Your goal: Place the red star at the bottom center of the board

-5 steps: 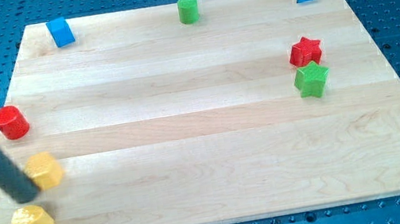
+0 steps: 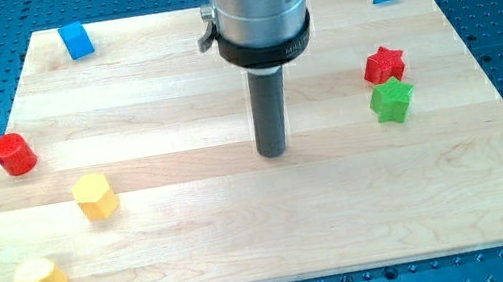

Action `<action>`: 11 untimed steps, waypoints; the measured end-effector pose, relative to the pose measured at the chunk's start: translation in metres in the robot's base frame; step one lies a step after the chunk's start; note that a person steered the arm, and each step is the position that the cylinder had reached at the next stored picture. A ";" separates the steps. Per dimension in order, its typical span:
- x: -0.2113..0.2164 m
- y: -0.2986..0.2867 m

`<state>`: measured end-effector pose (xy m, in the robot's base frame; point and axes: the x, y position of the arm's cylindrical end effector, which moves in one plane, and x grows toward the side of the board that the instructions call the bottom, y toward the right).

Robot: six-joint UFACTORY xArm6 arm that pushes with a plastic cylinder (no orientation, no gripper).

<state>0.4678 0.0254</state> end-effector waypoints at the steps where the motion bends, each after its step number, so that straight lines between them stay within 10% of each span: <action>1: -0.020 0.000; 5: -0.082 -0.084; 7: -0.131 -0.002; 11: -0.153 -0.031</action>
<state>0.3151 -0.0055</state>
